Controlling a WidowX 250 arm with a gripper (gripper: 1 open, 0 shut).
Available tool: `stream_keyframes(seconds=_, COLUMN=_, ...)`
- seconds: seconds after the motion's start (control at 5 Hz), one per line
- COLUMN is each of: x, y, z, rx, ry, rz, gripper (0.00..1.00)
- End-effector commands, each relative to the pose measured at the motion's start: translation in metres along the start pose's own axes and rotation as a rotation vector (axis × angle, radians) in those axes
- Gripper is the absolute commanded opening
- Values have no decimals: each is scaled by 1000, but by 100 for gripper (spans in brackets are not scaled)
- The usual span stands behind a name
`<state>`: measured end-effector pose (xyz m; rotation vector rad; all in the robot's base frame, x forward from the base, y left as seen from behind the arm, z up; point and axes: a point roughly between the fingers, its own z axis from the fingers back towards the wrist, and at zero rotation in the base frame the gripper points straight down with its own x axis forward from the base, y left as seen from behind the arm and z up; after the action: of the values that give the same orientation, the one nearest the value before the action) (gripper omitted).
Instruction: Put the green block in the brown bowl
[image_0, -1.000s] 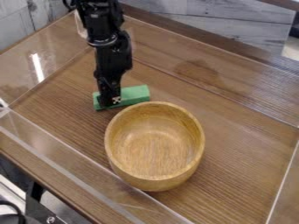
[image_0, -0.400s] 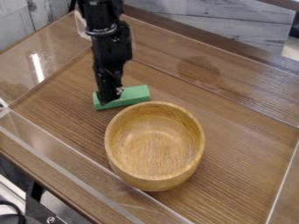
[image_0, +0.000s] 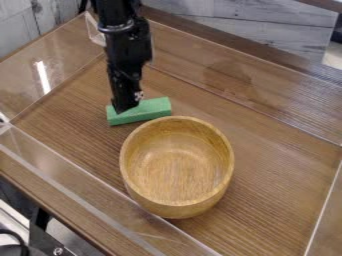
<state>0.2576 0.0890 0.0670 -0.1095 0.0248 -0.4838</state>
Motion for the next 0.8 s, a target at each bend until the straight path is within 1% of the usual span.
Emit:
stream_keyframes(seconds=0.0, x=6, y=12, z=23, rx=68, ry=-66, rz=0, gripper=0)
stream_keyframes(seconds=0.2, x=7, y=16, z=18, rx=78, ry=-78, rz=-9, gripper=100)
stream_keyframes(seconds=0.6, x=10, y=21, z=5, rx=90, ry=-94, rz=-40, gripper=100)
